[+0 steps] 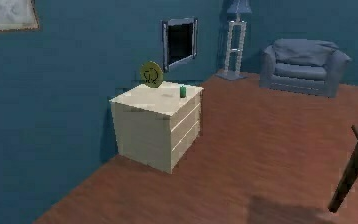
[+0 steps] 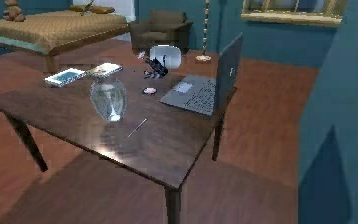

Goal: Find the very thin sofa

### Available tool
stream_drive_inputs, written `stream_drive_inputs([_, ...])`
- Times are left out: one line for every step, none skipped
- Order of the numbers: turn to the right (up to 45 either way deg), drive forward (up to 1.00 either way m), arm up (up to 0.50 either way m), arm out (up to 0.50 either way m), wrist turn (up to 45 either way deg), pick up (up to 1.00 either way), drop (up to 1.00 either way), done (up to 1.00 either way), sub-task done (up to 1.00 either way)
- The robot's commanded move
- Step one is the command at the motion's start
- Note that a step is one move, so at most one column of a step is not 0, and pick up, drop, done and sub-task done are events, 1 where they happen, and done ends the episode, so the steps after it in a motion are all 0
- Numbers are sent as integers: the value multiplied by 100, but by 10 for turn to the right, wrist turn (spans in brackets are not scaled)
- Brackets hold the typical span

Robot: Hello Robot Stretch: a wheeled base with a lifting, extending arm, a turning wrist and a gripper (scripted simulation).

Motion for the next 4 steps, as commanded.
stream_drive_inputs([-450, 0, 0, 0, 0, 0, 0, 0, 0])
stream_drive_inputs([-450, 0, 0, 0, 0, 0, 0, 0, 0])
stream_drive_inputs([-120, 0, 0, 0, 0, 0, 0, 0, 0])
stream_drive_inputs([0, 10, 0, 0, 0, 0, 0, 0, 0])
